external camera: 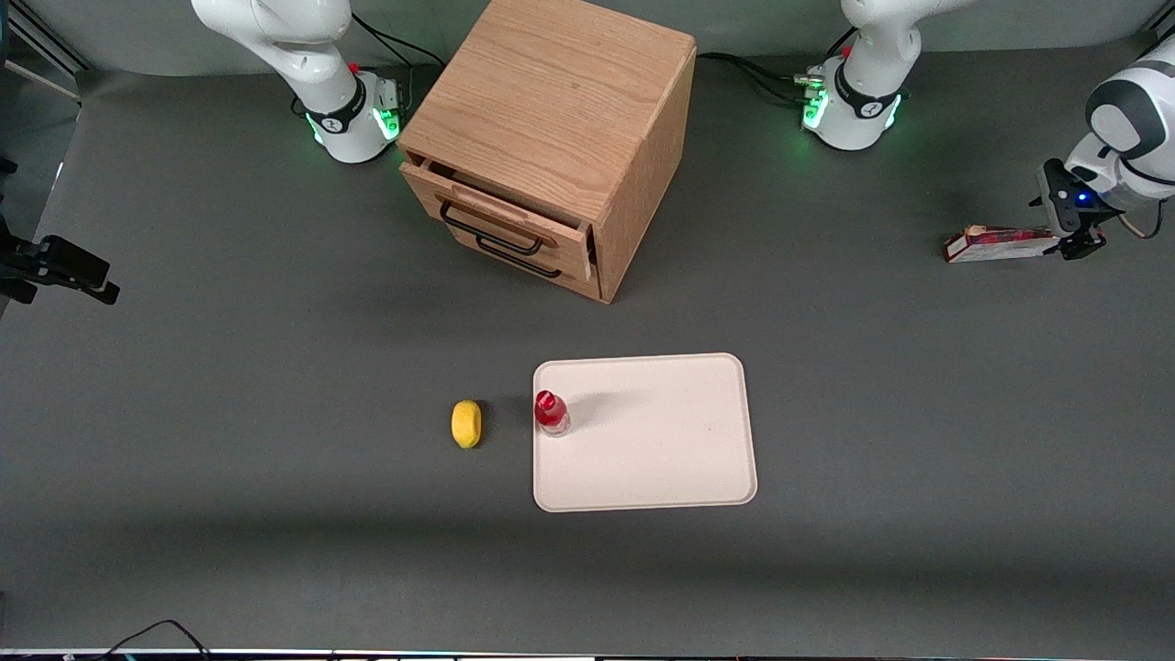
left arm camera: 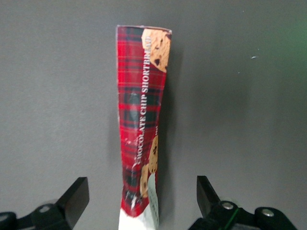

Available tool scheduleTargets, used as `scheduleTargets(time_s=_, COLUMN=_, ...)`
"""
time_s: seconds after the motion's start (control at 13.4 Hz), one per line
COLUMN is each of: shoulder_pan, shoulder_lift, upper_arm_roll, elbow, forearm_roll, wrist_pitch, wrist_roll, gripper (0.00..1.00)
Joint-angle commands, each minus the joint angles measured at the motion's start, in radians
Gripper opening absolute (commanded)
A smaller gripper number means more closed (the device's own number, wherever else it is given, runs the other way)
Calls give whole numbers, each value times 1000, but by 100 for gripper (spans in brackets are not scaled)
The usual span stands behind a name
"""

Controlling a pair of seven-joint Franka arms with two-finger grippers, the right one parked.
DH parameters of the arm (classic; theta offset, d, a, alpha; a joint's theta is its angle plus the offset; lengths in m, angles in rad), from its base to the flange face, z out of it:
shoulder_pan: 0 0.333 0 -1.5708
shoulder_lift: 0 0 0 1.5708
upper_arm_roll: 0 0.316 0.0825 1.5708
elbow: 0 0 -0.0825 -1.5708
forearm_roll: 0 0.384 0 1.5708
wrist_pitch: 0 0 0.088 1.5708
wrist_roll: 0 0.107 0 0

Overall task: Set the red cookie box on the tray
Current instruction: 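Lift the gripped cookie box up off the table with the left gripper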

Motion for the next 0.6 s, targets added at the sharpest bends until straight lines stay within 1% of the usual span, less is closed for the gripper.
scheduleTargets(time_s=0.0, shoulder_pan=3, shoulder_lift=49, upper_arm_roll=3, elbow=-19, forearm_roll=-11, wrist_pitch=88, wrist_roll=26, gripper=100)
scheduleTargets(time_s=0.07, shoulder_pan=3, shoulder_lift=62, upper_arm_roll=5, elbow=-30, forearm_roll=-32, wrist_pitch=112, wrist_roll=32, gripper=100)
scheduleTargets(time_s=0.15, shoulder_pan=3, shoulder_lift=77, upper_arm_roll=3, elbow=-35, forearm_roll=-43, wrist_pitch=131, wrist_roll=42, gripper=98)
scheduleTargets(time_s=0.22, shoulder_pan=3, shoulder_lift=97, upper_arm_roll=5, elbow=-33, forearm_roll=-58, wrist_pitch=148, wrist_roll=43, gripper=85)
scheduleTargets(time_s=0.3, shoulder_pan=0, shoulder_lift=114, upper_arm_roll=5, elbow=-33, forearm_roll=-78, wrist_pitch=156, wrist_roll=51, gripper=62)
scheduleTargets(time_s=0.37, shoulder_pan=-5, shoulder_lift=122, upper_arm_roll=3, elbow=-32, forearm_roll=-95, wrist_pitch=156, wrist_roll=52, gripper=30)
scheduleTargets(time_s=0.45, shoulder_pan=-6, shoulder_lift=132, upper_arm_roll=3, elbow=-30, forearm_roll=-107, wrist_pitch=153, wrist_roll=52, gripper=7)
scheduleTargets(time_s=0.52, shoulder_pan=-11, shoulder_lift=138, upper_arm_roll=3, elbow=-29, forearm_roll=-115, wrist_pitch=147, wrist_roll=51, gripper=0)
